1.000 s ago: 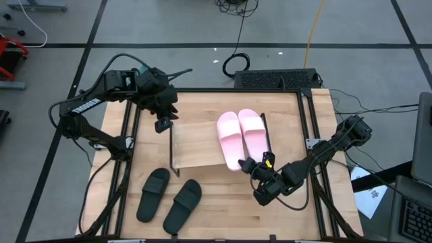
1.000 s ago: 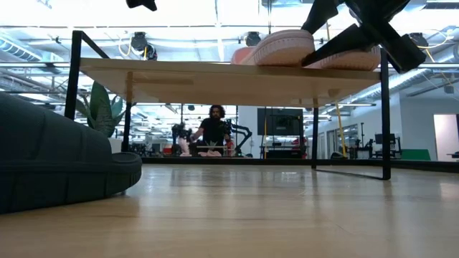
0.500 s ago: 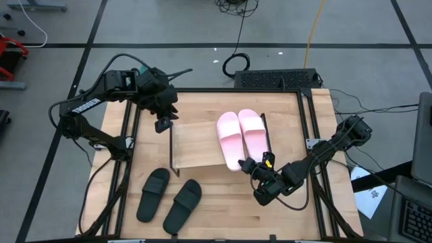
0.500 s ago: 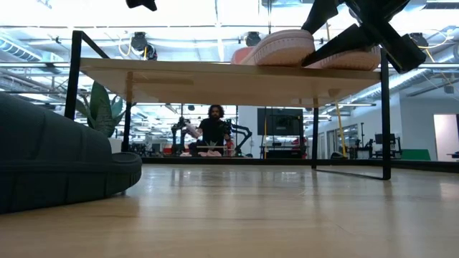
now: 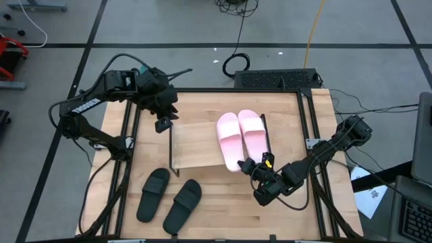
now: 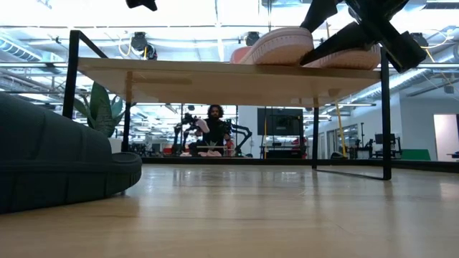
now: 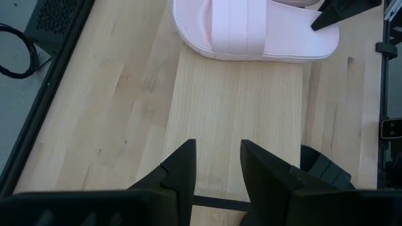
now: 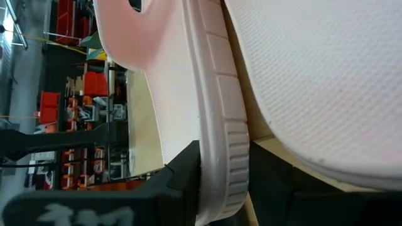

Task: Pick and place slides into the shelf
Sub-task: Put the pink slipper on the shelf

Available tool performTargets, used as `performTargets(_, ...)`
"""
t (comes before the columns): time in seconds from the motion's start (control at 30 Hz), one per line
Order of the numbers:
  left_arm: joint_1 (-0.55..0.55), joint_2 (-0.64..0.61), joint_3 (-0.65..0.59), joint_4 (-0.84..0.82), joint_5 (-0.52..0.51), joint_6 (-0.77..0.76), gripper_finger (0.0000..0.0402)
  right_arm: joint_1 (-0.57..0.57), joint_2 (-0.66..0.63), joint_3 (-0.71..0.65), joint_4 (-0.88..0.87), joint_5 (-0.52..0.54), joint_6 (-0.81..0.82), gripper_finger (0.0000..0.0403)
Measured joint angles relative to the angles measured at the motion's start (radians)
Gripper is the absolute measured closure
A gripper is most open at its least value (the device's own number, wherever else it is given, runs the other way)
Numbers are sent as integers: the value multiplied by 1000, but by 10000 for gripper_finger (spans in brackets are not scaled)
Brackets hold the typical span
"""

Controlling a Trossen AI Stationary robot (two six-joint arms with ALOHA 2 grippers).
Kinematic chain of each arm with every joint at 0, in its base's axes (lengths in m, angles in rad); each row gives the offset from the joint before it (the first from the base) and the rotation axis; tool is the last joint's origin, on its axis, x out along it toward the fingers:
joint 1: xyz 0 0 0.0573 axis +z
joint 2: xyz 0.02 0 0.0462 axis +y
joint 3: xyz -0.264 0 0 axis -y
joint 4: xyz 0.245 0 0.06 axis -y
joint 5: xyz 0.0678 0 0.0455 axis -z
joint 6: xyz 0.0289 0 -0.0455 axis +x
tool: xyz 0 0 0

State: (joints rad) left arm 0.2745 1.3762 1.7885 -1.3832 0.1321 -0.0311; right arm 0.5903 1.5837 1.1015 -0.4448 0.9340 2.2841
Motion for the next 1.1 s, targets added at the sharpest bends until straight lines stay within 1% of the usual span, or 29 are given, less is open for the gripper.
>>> performTargets(0.37, 0, 0, 0, 1, 0, 0, 279, 0, 0, 0, 14, 2, -26, 297)
performTargets(0.5, 0, 0, 0, 1, 0, 0, 279, 0, 0, 0, 22, 1, -38, 282)
performTargets(0.83, 0, 0, 0, 1, 0, 0, 279, 1, -11, 0, 31, 2, -52, 225)
performTargets(0.93, 0, 0, 0, 1, 0, 0, 279, 1, -11, 0, 31, 3, -51, 217)
performTargets(1.1, 0, 0, 0, 0, 0, 0, 279, 1, -14, 0, 30, 3, -51, 217)
